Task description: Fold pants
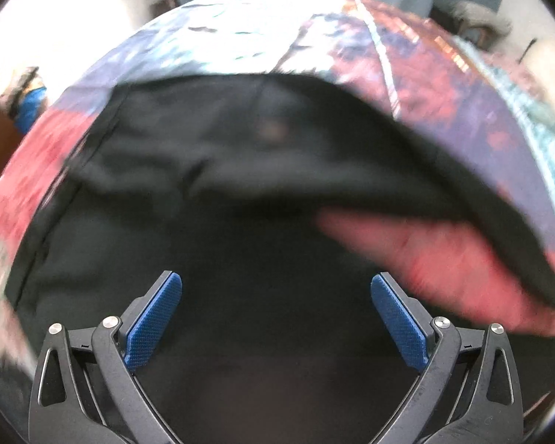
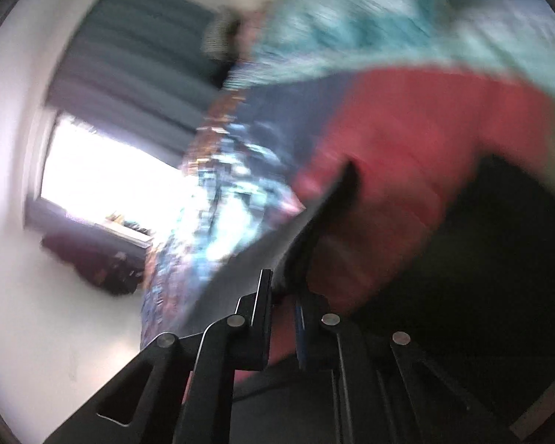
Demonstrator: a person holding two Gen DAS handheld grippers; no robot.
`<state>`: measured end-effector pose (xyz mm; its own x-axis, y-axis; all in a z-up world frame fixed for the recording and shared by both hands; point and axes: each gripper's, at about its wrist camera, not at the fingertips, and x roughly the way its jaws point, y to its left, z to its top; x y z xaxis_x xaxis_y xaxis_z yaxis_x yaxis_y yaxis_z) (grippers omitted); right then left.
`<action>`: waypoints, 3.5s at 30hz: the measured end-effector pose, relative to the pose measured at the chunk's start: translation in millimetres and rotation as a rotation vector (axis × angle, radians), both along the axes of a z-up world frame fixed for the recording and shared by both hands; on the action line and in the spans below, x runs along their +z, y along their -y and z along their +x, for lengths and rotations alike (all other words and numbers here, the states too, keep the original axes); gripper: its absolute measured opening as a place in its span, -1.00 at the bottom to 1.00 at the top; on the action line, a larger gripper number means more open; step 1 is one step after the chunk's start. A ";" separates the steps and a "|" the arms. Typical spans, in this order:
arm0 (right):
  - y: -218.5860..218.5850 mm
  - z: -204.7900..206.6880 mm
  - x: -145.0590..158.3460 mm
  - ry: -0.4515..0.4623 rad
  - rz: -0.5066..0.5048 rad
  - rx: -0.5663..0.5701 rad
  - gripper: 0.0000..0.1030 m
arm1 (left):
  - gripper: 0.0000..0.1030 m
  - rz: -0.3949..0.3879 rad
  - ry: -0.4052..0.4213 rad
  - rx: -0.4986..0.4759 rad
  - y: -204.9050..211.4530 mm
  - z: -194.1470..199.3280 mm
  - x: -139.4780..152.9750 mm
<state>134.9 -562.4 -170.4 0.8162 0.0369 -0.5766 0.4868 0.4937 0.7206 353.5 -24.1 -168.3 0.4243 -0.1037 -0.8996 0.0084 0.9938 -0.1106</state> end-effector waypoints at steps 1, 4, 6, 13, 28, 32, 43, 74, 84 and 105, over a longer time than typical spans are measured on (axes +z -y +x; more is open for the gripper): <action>-3.4 4.8 20.3 0.021 -0.045 0.034 -0.80 | 0.99 -0.062 -0.014 -0.011 1.1 19.8 4.2; -13.9 16.0 64.3 0.064 -0.146 0.111 -0.80 | 0.99 -0.214 -0.058 0.001 1.8 75.0 7.3; -20.6 17.0 88.0 0.095 -0.194 0.144 -0.80 | 0.99 -0.305 -0.100 0.021 2.9 112.4 2.7; -43.5 13.2 134.0 0.176 -0.279 0.200 -0.80 | 0.98 -0.414 -0.259 0.145 14.9 182.8 -38.8; -22.5 -13.6 135.1 0.119 -0.291 0.215 -0.82 | -0.89 -0.457 -0.020 0.064 -17.7 114.9 61.6; -1.9 -27.5 122.0 0.040 -0.299 0.212 -0.82 | -0.86 -0.428 0.038 0.043 -47.2 3.9 87.4; 43.4 -68.3 3.6 -0.383 -0.172 0.217 -0.83 | -0.87 -0.329 -0.186 0.117 -49.7 -144.5 -17.9; 46.7 -93.0 -10.4 -0.610 -0.242 0.190 -0.81 | -0.76 -0.188 -0.245 0.027 -24.7 -174.3 -22.8; 12.3 -121.8 47.4 -0.548 -0.553 0.002 0.59 | 0.33 -0.096 -0.208 -0.142 -31.9 -229.7 25.1; -129.7 -59.7 54.5 -0.333 -0.713 0.250 0.72 | 0.69 0.186 0.073 0.050 -85.3 -143.5 -7.6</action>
<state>75.2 -432.6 -115.9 0.6144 -0.2720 -0.7407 0.4349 0.9000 0.0302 210.0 61.2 -175.9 0.4899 0.0844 -0.8677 -0.0400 0.9964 0.0744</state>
